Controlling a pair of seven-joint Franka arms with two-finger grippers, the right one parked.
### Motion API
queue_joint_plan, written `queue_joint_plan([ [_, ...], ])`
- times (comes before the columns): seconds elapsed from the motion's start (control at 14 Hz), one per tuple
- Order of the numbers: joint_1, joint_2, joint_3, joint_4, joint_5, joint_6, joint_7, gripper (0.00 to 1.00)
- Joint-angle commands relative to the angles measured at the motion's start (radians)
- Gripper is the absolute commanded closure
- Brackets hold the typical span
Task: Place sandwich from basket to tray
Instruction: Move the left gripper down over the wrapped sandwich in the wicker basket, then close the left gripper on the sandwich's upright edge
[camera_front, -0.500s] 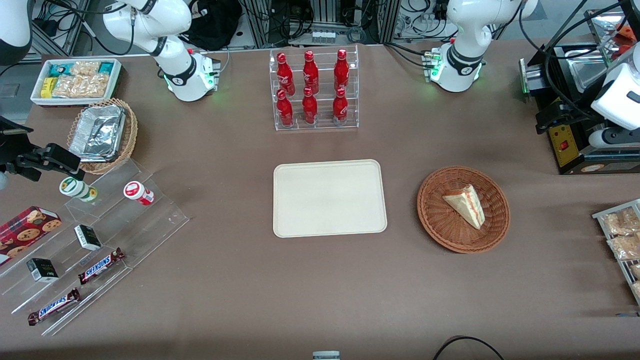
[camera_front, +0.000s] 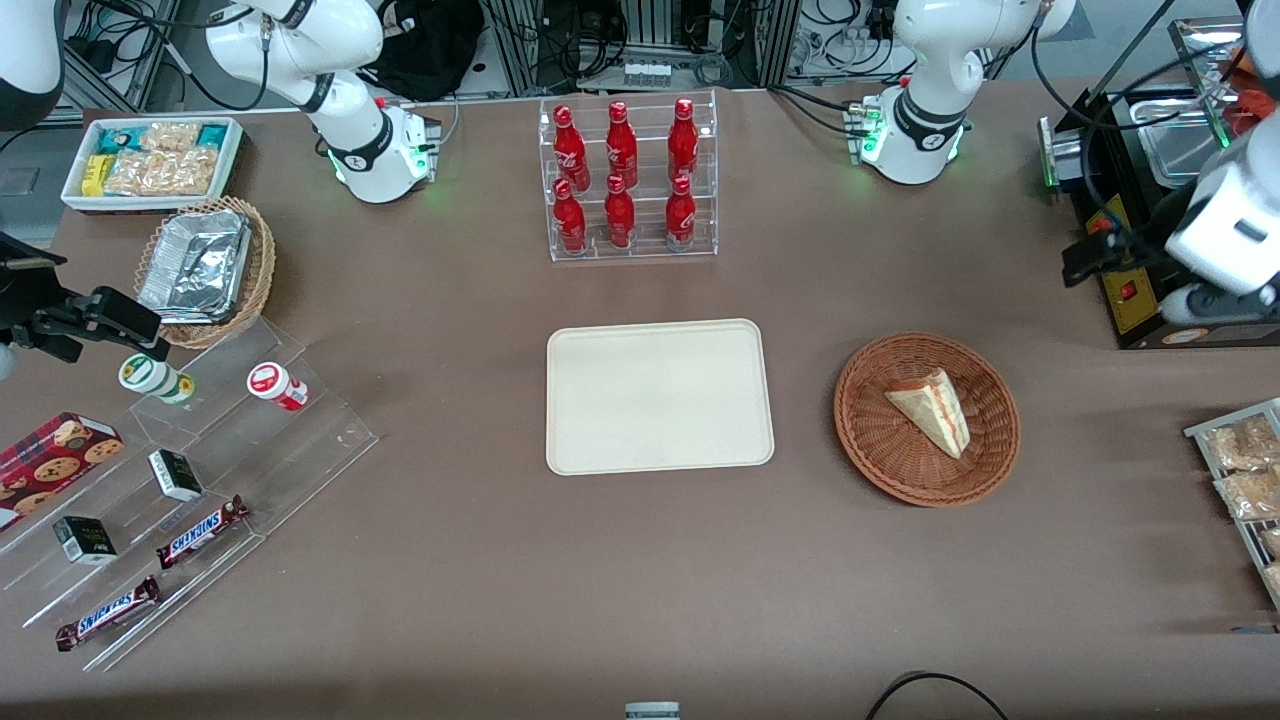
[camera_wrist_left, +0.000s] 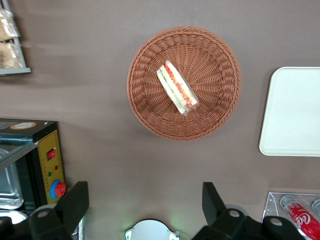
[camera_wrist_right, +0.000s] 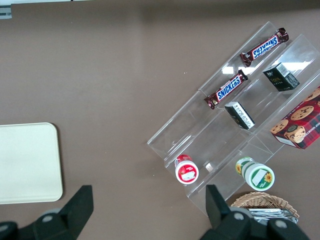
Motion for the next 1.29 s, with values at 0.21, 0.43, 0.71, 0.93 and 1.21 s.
queue_joint_plan([
  [0.21,-0.021,0.081,0.008,-0.206,0.018,0.303,-0.209,0.0],
  [0.43,-0.022,0.07,-0.001,-0.356,0.014,0.49,-0.492,0.0],
  [0.71,-0.022,0.043,-0.032,-0.527,0.011,0.661,-0.702,0.0],
  [0.93,-0.022,0.023,-0.046,-0.685,0.005,0.886,-0.748,0.0],
  [1.21,-0.022,0.053,-0.056,-0.706,0.005,0.946,-0.76,0.0],
])
